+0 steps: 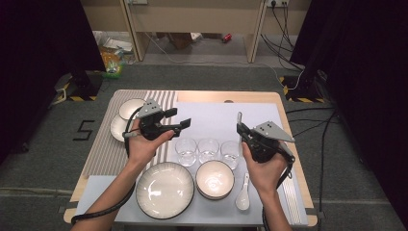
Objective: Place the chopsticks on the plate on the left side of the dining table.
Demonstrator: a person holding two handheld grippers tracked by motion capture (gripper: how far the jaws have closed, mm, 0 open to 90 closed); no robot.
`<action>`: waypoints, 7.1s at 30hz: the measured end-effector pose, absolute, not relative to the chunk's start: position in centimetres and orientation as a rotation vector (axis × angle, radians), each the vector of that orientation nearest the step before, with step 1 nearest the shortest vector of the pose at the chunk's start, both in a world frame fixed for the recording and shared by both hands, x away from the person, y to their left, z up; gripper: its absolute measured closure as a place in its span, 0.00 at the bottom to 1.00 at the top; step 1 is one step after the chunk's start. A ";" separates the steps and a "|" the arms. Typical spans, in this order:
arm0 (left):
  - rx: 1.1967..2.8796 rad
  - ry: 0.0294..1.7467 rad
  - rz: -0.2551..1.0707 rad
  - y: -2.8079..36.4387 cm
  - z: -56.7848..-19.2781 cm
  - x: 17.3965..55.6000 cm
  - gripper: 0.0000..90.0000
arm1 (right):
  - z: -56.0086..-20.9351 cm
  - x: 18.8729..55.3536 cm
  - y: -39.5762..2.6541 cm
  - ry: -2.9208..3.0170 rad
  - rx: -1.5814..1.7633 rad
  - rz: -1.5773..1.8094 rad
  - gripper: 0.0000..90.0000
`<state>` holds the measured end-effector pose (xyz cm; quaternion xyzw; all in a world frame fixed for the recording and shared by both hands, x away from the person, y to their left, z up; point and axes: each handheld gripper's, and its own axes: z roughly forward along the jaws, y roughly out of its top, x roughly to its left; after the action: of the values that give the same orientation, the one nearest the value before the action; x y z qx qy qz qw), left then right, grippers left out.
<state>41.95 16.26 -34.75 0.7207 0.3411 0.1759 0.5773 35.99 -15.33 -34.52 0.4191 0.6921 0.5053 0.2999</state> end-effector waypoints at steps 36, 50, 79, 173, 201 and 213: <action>1.704 0.747 0.380 13.9 -34.1 42.5 0.32 | -34.9 37.1 -14.0 1.817 1.057 1.386 0.96; 1.710 0.718 0.374 13.0 -33.5 42.7 0.32 | -34.9 37.4 -13.6 1.810 1.017 1.402 0.96; 1.688 0.683 0.346 11.4 -32.2 43.1 0.32 | -35.4 37.7 -12.6 1.807 0.947 1.409 0.95; 1.694 0.638 0.256 7.9 -32.1 44.4 0.59 | -36.3 38.1 -10.7 1.825 0.886 1.438 0.95; 1.672 0.630 0.213 7.5 -32.0 44.0 0.81 | -36.2 38.1 -10.8 1.804 0.882 1.459 0.92; 1.652 0.646 0.265 8.3 -31.8 44.3 0.81 | -36.0 38.0 -11.3 1.832 0.915 1.462 0.67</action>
<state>44.31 8.28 -31.79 0.7196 0.2816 0.1153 0.6241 38.01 -11.28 -35.99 0.3460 0.6927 0.5529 0.3077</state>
